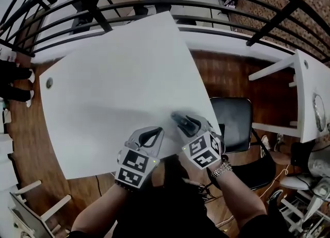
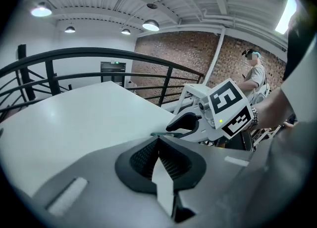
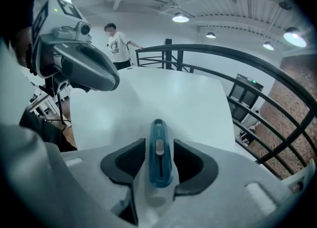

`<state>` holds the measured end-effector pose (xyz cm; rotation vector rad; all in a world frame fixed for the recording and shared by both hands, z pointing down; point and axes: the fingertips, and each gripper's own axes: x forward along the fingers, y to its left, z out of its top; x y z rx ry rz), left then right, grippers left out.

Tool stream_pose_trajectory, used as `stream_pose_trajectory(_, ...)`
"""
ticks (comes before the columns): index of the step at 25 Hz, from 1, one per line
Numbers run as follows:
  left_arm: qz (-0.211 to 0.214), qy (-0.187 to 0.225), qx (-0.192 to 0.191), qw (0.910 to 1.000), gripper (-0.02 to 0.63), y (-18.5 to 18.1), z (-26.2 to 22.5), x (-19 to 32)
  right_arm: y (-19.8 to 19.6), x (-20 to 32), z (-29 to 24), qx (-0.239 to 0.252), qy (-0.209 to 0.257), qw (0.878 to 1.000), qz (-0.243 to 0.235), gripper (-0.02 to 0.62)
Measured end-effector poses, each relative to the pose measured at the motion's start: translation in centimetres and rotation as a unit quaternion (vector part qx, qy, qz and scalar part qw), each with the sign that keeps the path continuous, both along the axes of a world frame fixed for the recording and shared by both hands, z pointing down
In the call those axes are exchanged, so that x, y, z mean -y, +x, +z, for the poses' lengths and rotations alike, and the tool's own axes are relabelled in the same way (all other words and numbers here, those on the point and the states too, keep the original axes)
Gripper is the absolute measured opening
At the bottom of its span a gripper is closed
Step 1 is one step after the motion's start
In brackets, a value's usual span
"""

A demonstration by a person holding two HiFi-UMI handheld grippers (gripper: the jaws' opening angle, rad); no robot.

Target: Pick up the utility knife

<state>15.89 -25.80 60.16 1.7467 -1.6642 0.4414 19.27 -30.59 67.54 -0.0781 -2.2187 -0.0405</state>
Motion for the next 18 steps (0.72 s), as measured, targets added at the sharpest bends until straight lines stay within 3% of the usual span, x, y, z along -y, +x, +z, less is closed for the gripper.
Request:
stream_pose_trajectory(9, -0.008, -0.006, 0.000, 1.0000, 0.017, 0.03, 0.01, 0.85, 0.08, -0.53, 0.30, -0.005, -0.012, 1.000, -0.029, 0.155)
stream_pose_trajectory(18, -0.015, -0.003, 0.004, 0.9999, 0.017, 0.16, -0.43, 0.67, 0.25, -0.53, -0.26, 0.003, -0.009, 1.000, -0.020, 0.130)
